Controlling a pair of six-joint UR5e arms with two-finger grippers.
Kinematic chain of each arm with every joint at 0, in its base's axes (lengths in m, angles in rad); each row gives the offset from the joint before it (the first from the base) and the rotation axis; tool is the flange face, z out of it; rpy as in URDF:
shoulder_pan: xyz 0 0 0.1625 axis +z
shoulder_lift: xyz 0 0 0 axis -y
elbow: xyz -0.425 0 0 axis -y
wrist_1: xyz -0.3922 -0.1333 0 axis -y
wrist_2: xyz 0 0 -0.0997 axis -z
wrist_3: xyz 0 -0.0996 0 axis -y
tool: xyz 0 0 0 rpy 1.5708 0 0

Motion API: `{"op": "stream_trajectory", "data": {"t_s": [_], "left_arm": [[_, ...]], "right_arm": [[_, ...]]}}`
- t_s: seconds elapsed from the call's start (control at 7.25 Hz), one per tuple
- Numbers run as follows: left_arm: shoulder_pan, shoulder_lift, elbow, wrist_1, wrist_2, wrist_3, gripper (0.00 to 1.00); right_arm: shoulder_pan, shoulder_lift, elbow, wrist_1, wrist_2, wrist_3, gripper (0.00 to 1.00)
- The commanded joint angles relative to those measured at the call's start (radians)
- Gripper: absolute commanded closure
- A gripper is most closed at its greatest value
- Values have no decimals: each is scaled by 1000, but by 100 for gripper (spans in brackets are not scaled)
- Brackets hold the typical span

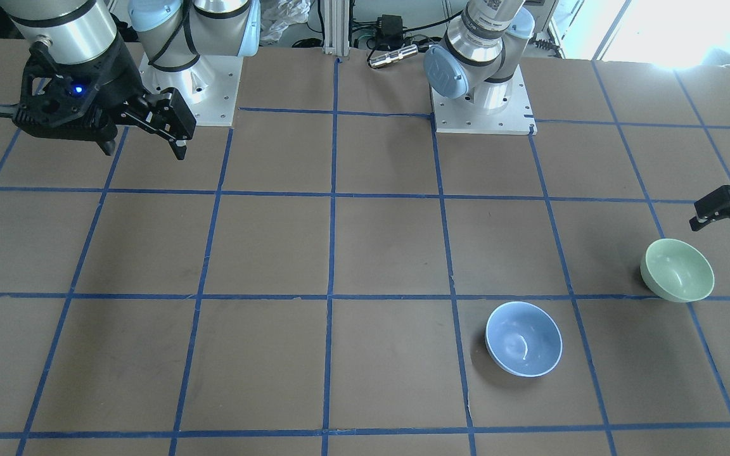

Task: Stack green bowl on blue bowl
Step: 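Move the left gripper toward the pale green bowl, then lower the left gripper and grasp the pale green bowl's rim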

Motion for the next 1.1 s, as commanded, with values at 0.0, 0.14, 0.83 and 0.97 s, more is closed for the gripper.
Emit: {"op": "stream_trajectory", "data": {"t_s": [0.0,0.14,0.83,0.97], "left_arm": [[70,-109,-1,140,-1,87,0],[76,-160,-1,193,-1,95,0],[90,-272,-8,249,3,153,39],[93,-272,-9,243,5,157,59]], "right_arm": [[0,0,0,0,0,0,0],[0,0,0,-1,0,0,0],[0,0,0,-1,0,1,0],[0,0,0,0,0,1,0]]}}
